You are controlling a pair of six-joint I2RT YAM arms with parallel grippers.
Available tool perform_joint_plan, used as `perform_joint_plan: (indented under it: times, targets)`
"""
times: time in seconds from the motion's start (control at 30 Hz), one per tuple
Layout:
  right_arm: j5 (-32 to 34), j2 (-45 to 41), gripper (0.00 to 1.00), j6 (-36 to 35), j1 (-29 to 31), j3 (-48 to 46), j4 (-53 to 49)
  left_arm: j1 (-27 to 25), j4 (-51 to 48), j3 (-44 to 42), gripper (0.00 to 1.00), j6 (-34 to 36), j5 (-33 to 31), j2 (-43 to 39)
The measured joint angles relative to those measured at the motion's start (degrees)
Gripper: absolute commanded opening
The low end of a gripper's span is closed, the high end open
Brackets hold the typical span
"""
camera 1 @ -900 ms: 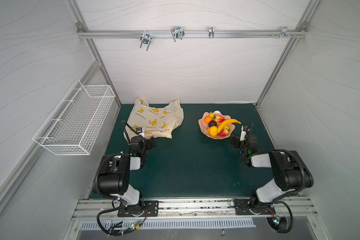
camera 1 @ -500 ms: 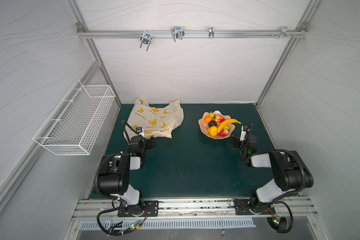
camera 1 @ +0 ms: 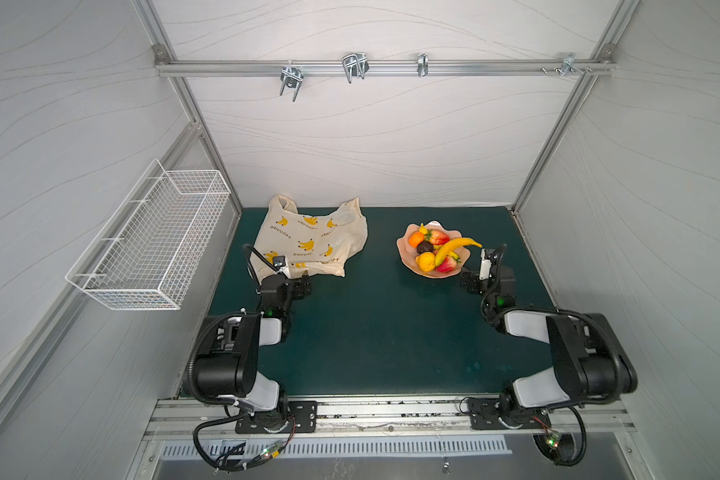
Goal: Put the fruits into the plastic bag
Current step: 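Raise both grippers from the start pose toward the bag and fruit bowl, then grasp the banana-print bag's edge with the left gripper while the right gripper approaches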
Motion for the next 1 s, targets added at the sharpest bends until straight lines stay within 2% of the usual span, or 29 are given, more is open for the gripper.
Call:
perform_joint_plan:
  times: [0.17,0.33,0.47,0.6,0.77,1.0]
  targets:
    - [-1.07,-10.82,0.99,-0.15,1.53,0.74,-7.48,-5.60,-2.64,-1.73,0.99,2.69,-4.13,-8.37]
    - [-2.21,-20.59,0.99,0.83,2.14,1.75,-17.40,-10.32,-14.38,1.38,0.99,1.53,-6.21,-20.41]
    - [-3.43,-28.30,0.99,3.85,2.43,3.96,-27.04,-16.63,-24.79,4.20,0.97,-1.99,-8.35,-29.75]
    - [-5.57,-33.77,0.99,7.39,2.71,7.41,-36.04,-19.71,-40.17,9.92,0.94,-10.21,-9.68,-35.32]
    - [-10.19,-36.79,0.99,10.82,2.89,12.83,-46.80,-19.76,-64.00,24.85,0.96,-23.58,-8.98,-34.53]
    - [-16.92,-37.33,0.99,13.20,3.04,18.25,-56.87,-19.37,-81.64,33.64,0.96,-39.82,-3.32,-31.61]
